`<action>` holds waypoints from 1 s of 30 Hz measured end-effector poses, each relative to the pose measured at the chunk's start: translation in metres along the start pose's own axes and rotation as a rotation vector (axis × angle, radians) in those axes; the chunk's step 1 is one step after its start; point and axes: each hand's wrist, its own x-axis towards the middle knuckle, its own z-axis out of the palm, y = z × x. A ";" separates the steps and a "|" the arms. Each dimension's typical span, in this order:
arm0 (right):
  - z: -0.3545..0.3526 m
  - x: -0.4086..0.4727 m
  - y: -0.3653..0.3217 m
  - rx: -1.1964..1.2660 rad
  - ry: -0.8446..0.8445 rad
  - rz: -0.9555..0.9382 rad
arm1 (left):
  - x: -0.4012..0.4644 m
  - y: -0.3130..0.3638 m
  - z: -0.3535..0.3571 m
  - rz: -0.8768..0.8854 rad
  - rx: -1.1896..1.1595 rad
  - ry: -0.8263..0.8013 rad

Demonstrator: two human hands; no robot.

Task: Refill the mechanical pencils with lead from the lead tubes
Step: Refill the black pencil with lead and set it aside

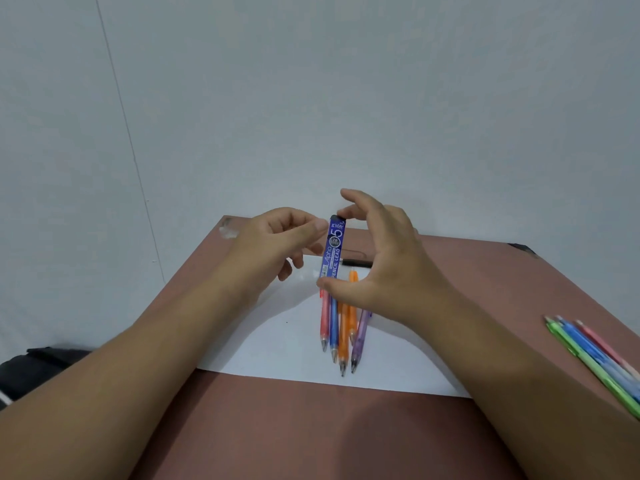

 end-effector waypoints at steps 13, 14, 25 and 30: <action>-0.006 -0.003 0.007 0.788 0.111 0.263 | -0.001 -0.007 0.010 -0.002 -0.145 -0.185; -0.006 -0.002 0.010 0.822 0.105 0.290 | -0.002 -0.006 0.011 0.000 -0.147 -0.200; -0.014 -0.002 0.016 1.121 0.107 0.353 | -0.009 -0.001 0.015 -0.028 -0.104 -0.280; -0.014 -0.003 0.017 1.128 0.113 0.356 | -0.011 -0.001 0.017 -0.038 -0.155 -0.282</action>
